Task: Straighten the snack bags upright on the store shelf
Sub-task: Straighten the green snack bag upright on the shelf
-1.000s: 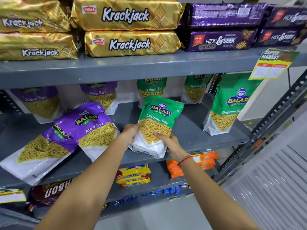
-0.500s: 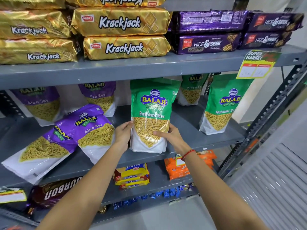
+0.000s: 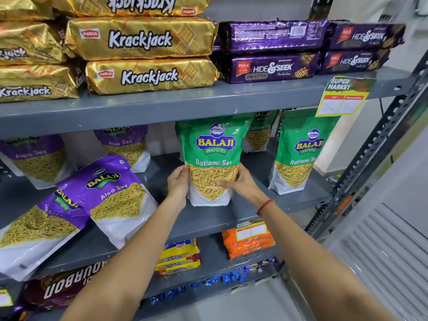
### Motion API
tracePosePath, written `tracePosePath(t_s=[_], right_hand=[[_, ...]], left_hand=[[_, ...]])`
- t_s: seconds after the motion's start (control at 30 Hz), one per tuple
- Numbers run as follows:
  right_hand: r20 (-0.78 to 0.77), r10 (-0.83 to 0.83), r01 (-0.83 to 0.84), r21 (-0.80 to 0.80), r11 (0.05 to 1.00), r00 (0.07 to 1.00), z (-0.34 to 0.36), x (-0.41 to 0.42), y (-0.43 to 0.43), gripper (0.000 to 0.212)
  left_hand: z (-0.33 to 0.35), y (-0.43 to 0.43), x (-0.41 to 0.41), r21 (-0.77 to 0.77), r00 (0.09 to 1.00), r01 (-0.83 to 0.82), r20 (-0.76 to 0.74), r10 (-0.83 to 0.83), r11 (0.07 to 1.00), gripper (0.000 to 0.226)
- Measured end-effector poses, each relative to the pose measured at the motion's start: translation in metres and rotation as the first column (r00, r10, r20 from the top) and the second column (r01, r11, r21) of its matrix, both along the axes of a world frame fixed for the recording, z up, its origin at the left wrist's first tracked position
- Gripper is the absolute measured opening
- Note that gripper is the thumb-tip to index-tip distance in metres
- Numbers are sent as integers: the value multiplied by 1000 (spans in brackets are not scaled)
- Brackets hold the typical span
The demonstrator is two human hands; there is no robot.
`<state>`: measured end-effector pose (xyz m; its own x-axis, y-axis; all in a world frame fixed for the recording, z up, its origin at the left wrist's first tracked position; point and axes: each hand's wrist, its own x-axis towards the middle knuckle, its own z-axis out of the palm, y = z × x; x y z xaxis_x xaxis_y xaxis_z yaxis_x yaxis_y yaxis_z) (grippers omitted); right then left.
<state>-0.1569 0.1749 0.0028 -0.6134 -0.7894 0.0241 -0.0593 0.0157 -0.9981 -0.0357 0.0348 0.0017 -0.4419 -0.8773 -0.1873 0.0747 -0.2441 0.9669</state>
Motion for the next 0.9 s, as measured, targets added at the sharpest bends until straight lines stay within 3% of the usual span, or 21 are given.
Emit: tracePosePath(t_s=[0.13,0.33,0.6,0.77,0.9], right_hand=[[-122,-15,23,68,997,992,4,-33,0,69],[-178,10,21,170,985,984,-9,-67,-3,70],[-73,40,-30,135,990,997,-20,-75,-1,68],[-38,-224,225,17,974,974,-31,-48,13,77],[-146,-652,620,-214,755,744,-38,2,8,38]], left_hand=[[-11,15,-28,-13,1000,-21,-5,21,1000,25],[-32,35,-54,-34,997,-79,-1,79,996,21],[-39,29,-53,-133,999,11,39,-6,991,16],[-30,25,-30,-218,996,67,68,-54,974,22],[-5,14,9,-350,998,-8,58,30,937,20]])
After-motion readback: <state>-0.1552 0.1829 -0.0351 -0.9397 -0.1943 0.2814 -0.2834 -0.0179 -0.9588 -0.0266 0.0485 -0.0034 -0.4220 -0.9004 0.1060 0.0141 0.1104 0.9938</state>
